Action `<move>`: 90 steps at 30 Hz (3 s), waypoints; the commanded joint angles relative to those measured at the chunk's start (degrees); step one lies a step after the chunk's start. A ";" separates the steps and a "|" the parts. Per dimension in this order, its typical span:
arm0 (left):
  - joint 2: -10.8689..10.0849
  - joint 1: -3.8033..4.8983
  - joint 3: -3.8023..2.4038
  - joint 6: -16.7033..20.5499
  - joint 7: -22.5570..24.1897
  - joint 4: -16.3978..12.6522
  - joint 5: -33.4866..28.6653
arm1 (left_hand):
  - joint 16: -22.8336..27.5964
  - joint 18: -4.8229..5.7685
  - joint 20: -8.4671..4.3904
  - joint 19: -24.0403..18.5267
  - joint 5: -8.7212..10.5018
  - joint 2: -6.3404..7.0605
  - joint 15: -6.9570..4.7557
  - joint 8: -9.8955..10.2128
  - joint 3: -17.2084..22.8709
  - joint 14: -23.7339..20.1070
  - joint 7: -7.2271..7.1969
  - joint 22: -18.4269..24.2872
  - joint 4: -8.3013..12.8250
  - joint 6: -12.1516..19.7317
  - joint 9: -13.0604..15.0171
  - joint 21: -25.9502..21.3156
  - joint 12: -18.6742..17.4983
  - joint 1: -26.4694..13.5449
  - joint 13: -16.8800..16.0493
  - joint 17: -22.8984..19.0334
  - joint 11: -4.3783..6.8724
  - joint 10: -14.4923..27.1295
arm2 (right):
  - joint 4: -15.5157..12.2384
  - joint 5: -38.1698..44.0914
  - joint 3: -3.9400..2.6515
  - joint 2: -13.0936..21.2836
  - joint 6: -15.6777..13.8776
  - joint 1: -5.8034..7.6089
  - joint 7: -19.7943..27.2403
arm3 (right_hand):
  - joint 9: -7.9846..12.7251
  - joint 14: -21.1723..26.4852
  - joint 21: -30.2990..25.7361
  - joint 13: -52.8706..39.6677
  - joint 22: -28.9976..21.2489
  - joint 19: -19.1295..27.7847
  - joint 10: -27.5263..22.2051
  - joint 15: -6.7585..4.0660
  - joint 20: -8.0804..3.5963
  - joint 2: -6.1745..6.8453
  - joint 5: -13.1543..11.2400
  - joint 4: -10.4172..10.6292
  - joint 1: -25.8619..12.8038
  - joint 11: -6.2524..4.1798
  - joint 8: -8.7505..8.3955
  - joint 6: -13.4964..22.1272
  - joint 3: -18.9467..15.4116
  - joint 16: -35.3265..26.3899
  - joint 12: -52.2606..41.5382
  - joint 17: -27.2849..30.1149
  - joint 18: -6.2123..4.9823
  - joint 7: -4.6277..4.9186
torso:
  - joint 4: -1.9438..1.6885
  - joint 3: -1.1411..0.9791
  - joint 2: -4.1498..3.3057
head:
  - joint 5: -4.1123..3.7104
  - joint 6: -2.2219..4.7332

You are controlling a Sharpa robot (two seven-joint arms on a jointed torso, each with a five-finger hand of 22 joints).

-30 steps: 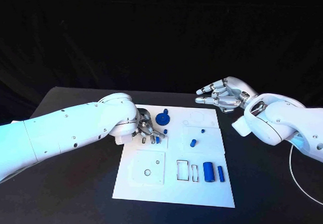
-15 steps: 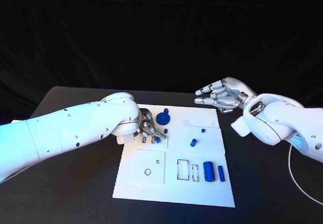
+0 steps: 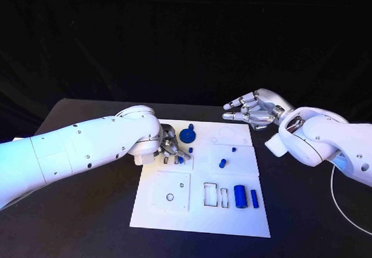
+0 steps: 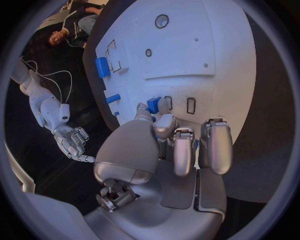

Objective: Assemble the parts on the task board

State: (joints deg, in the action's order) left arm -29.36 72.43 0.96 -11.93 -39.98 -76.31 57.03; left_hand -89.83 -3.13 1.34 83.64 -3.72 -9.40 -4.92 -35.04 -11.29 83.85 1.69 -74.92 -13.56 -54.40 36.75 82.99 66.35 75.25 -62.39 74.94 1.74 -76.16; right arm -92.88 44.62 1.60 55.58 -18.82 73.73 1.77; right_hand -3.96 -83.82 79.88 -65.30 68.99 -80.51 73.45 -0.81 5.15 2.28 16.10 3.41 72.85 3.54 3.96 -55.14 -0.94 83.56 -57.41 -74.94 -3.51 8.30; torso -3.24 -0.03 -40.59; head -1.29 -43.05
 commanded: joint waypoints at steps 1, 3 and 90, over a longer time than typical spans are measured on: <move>0.10 0.04 0.03 -0.47 -1.01 0.00 -0.37 | -0.17 0.31 -0.33 0.01 -0.43 -1.76 -0.63 0.43 3.74 6.15 -0.34 -2.40 2.59 1.15 0.10 0.09 -0.46 4.71 0.29 15.06 0.71 0.22 | 0.02 0.62 0.00 -0.07 1.08 -0.05 0.30 | -0.07 -3.84 -0.38 0.09 -0.10 0.32 -0.05 -0.28 -0.21 -0.40 0.17 -0.10 0.27 -0.29 0.24 -0.36 -0.30 -0.38 0.20 -4.19 -0.78 0.03 | 0.00 -0.02 -0.01 | 0.00 -0.13; 0.10 0.04 0.03 -0.33 -0.89 -0.05 -0.44 | -0.17 0.28 -0.49 -0.11 -0.59 -2.14 -0.74 1.06 6.54 6.15 -0.31 -2.28 4.26 1.98 0.03 0.00 -1.02 7.51 0.66 15.06 0.77 0.71 | 0.03 0.64 0.00 -0.07 1.26 -0.06 0.28 | -0.07 -3.84 -0.38 0.09 -0.10 0.32 -0.05 -0.28 -0.21 -0.40 0.17 -0.10 0.27 -0.29 0.24 -0.36 -0.30 -0.38 0.20 -4.19 -0.78 0.03 | 0.00 -0.02 -0.02 | 0.00 -0.19; -1.83 -0.16 0.35 -2.37 -4.36 -3.97 7.94 | -0.17 0.54 0.28 0.49 -4.69 17.06 0.05 -0.14 54.41 6.15 0.73 -4.34 11.21 2.19 5.21 0.39 -3.76 -7.07 4.02 15.06 -0.02 0.51 | 0.35 0.67 0.10 -0.81 2.74 -0.73 0.87 | -0.06 -3.86 -0.44 0.15 -0.14 0.29 0.04 -0.31 -0.26 -0.83 0.34 0.26 -0.10 -0.29 0.19 -0.47 -0.70 -0.39 0.08 -4.24 -0.77 0.02 | -0.03 -0.02 -0.07 | 0.75 -1.27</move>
State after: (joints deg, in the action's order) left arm -31.24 72.37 1.25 -13.90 -40.03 -79.99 64.70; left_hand -89.82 -3.14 1.75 83.64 -8.15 8.26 -4.75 -34.83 34.26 83.93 2.65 -74.93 -11.57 -51.89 41.89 82.99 62.57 67.98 -58.43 74.94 1.64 -75.25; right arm -92.47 44.80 1.71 54.82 -16.98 73.05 2.02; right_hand -3.94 -83.82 79.66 -65.14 68.89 -80.51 73.45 -0.81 5.15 1.80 16.09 3.65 72.98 3.54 3.96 -55.14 -1.17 83.33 -57.41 -74.93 -3.51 8.30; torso -3.24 -0.05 -40.64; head -0.54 -44.31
